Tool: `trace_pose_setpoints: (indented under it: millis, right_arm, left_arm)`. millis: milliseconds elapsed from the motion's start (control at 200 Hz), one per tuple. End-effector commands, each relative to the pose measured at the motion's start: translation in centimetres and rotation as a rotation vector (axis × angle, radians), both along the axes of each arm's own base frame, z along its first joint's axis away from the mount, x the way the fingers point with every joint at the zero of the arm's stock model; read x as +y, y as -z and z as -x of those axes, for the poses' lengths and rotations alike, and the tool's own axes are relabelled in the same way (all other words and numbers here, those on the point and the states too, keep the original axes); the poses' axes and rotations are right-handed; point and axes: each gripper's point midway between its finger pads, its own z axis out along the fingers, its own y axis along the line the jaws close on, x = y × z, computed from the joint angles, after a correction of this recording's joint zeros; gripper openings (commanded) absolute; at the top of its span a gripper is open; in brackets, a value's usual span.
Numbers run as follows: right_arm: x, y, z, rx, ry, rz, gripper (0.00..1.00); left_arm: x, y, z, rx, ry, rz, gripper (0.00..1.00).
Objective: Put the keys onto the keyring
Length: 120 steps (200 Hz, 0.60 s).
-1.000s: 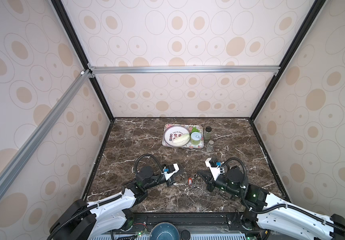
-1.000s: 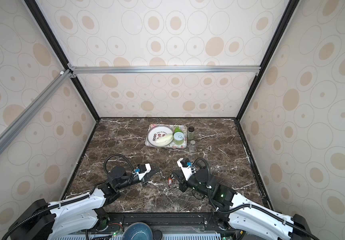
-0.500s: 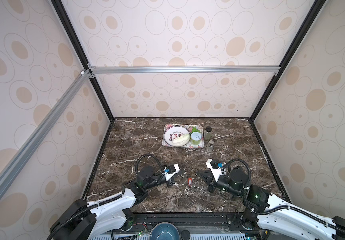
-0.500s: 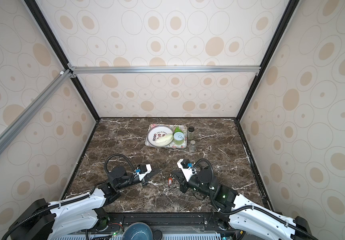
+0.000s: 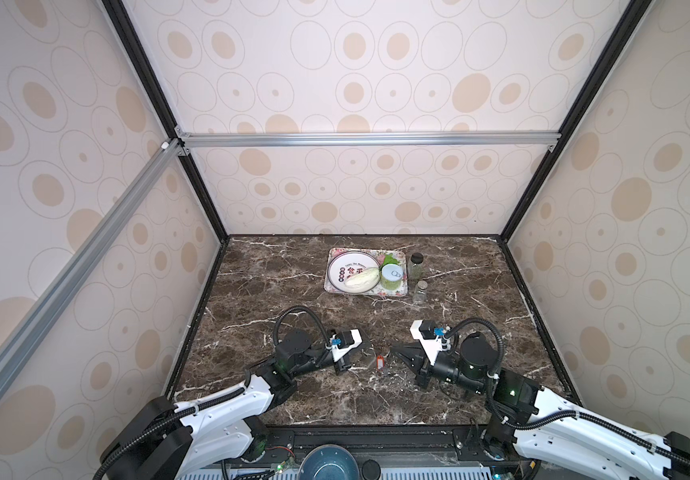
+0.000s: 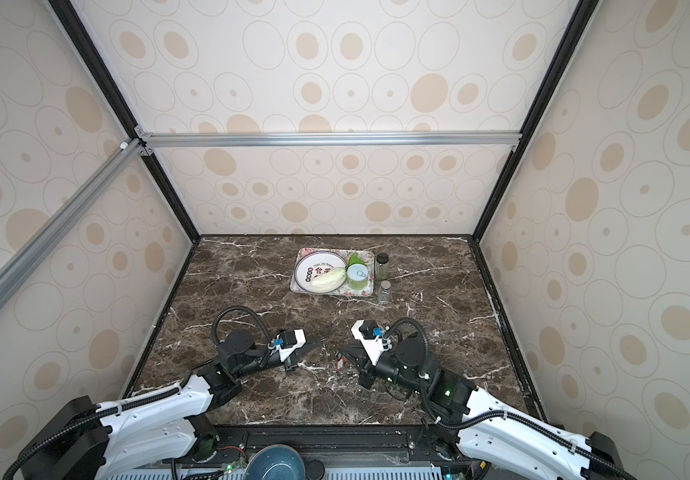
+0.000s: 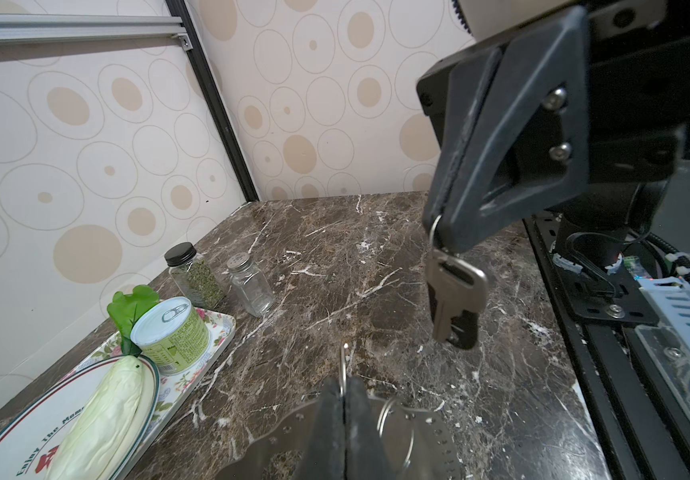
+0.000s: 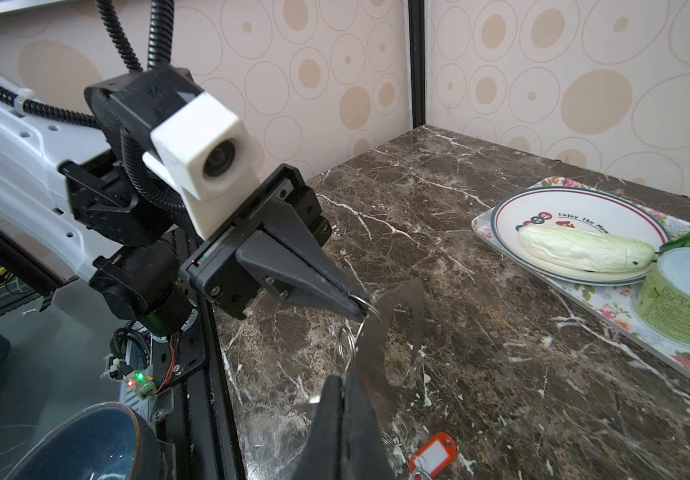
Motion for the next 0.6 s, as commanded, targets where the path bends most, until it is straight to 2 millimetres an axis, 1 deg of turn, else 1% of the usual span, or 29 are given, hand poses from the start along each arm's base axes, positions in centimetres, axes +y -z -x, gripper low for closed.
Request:
trace_pose_setpoints:
  millis: [0, 235, 420, 595]
  right_arm:
    - [0.27, -0.32, -0.04, -0.020, -0.007, -0.009, 0.00]
    - [0.48, -0.25, 0.10, -0.024, -0.022, -0.005, 0.00]
    - [0.92, -0.43, 0.74, -0.026, -0.065, -0.019, 0.00]
    - [0.88, -0.33, 0.42, -0.022, -0.049, -0.015, 0.00]
  left_arm:
    - [-0.88, -2.45, 0.40, -0.075, 0.043, 0.034, 0.00]
    - [-1.14, -2.36, 0.39, -0.065, 0.048, 0.024, 0.00]
    - [-1.24, -2.34, 0.48, -0.063, 0.053, 0.022, 0.00]
    - [-1.34, -2.40, 0.59, -0.064, 0.060, 0.021, 0.00]
